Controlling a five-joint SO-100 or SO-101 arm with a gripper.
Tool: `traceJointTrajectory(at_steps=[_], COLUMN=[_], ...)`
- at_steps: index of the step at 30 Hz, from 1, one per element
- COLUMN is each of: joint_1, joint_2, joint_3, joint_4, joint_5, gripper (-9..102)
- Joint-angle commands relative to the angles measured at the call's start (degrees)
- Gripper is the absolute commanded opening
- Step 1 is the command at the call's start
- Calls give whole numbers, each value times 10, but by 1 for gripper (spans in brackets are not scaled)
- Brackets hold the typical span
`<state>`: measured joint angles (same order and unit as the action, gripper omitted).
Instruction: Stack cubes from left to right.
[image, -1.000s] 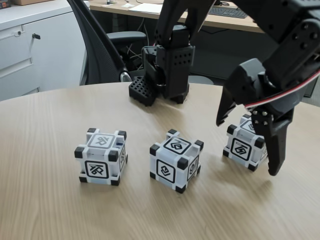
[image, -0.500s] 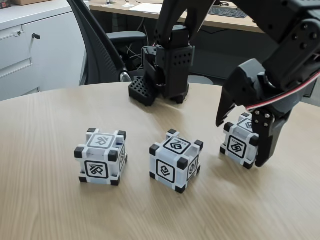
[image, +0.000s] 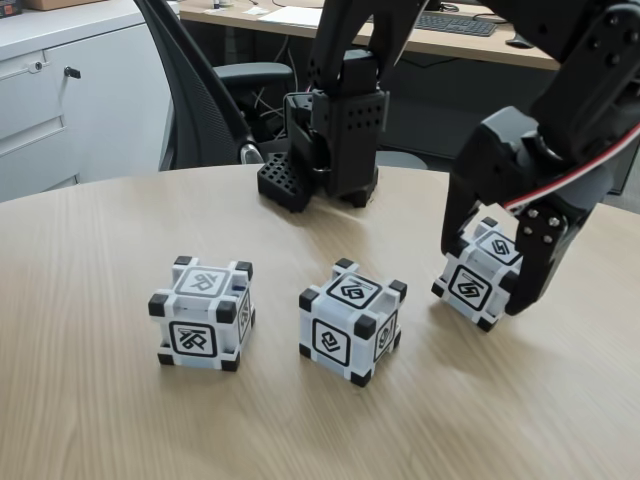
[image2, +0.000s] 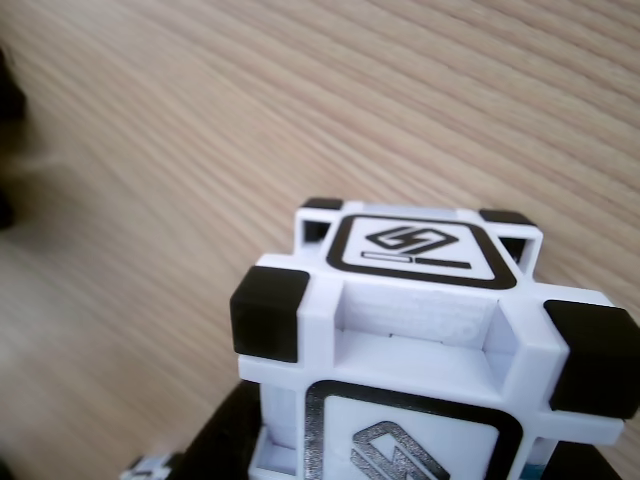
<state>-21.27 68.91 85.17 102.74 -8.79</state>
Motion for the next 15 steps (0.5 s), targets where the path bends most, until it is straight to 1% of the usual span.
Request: traceJointTrajectory(at_steps=[1, 5, 15], joint_1=[-7, -7, 2], joint_2=[4, 17, 150], joint_3=[4, 4, 4], joint_4=[-1, -1, 0], joint_5=[-2, -4, -4], gripper=[8, 6, 4])
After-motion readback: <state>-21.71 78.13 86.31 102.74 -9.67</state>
